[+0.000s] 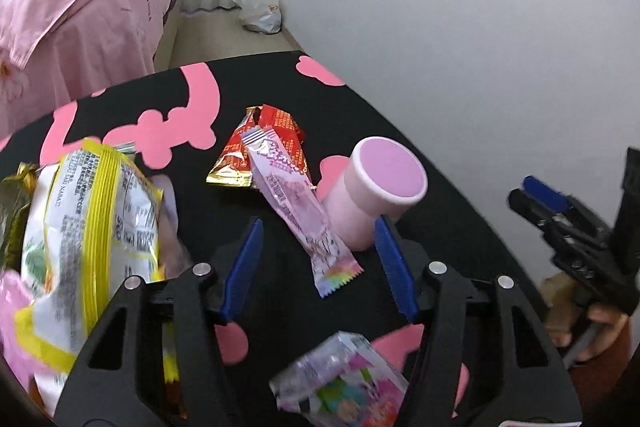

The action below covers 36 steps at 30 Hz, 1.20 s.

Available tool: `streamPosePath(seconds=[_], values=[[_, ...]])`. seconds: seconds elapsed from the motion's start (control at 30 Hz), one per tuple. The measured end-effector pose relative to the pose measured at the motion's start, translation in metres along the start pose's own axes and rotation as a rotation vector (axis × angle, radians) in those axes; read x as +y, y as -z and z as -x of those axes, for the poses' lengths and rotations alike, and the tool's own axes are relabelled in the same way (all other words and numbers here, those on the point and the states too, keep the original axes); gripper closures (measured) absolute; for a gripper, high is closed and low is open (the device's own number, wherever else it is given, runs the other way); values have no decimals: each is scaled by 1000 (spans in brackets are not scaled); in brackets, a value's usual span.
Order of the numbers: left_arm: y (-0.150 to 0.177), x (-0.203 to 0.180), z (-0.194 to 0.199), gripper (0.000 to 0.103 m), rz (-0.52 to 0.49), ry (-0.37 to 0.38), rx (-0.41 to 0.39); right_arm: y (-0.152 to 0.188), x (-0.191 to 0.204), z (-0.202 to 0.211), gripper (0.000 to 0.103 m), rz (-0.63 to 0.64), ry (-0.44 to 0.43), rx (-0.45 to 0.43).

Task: Collect trash
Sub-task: 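Move the left tool back over the table and grasp a pink candy stick, then lift the pink candy stick with the left tool while the right tool grasps a red wrapper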

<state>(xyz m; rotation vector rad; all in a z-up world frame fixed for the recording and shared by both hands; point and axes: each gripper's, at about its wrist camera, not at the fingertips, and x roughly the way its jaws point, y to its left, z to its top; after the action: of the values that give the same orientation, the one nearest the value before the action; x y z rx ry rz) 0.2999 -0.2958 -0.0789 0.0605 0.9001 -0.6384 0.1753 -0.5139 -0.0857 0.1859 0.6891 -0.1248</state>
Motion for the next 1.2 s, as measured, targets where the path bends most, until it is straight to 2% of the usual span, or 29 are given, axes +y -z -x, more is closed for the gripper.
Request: streamPosePath(seconds=[0.13, 0.17, 0.2, 0.27, 0.3, 0.4, 0.6, 0.77, 0.93, 1.07, 1.13, 1.2], values=[[0, -8, -12, 48, -68, -11, 30, 1, -2, -5, 46, -14, -8, 7], [1, -8, -13, 52, -74, 9, 40, 0, -1, -6, 46, -17, -12, 9], [3, -8, -14, 70, -71, 20, 46, -2, 0, -7, 46, -19, -18, 9], [6, -5, -16, 91, -56, 22, 64, -5, 4, -7, 46, -13, -29, 4], [9, -1, -15, 94, -38, 23, 68, -7, 6, -6, 46, -8, -32, -1], [15, 3, 2, 95, -10, 47, 35, -11, 11, -4, 46, 1, -45, -12], [25, 4, 63, 96, -34, 45, -54, -16, 28, -3, 46, 34, -81, -17], [41, 23, 122, 96, -7, 9, -111, -28, 49, -1, 46, 57, -129, -34], [62, 52, 157, 96, 59, -50, -128, -64, 94, -3, 46, 85, -199, -65], [83, 79, 173, 96, 121, -87, -139, -82, 136, -25, 46, 41, -244, -25], [93, 95, 176, 96, 153, -96, -129, -90, 157, -45, 46, 30, -263, 30], [101, 106, 181, 95, 168, -100, -119, -101, 169, -71, 46, 28, -241, 84]])
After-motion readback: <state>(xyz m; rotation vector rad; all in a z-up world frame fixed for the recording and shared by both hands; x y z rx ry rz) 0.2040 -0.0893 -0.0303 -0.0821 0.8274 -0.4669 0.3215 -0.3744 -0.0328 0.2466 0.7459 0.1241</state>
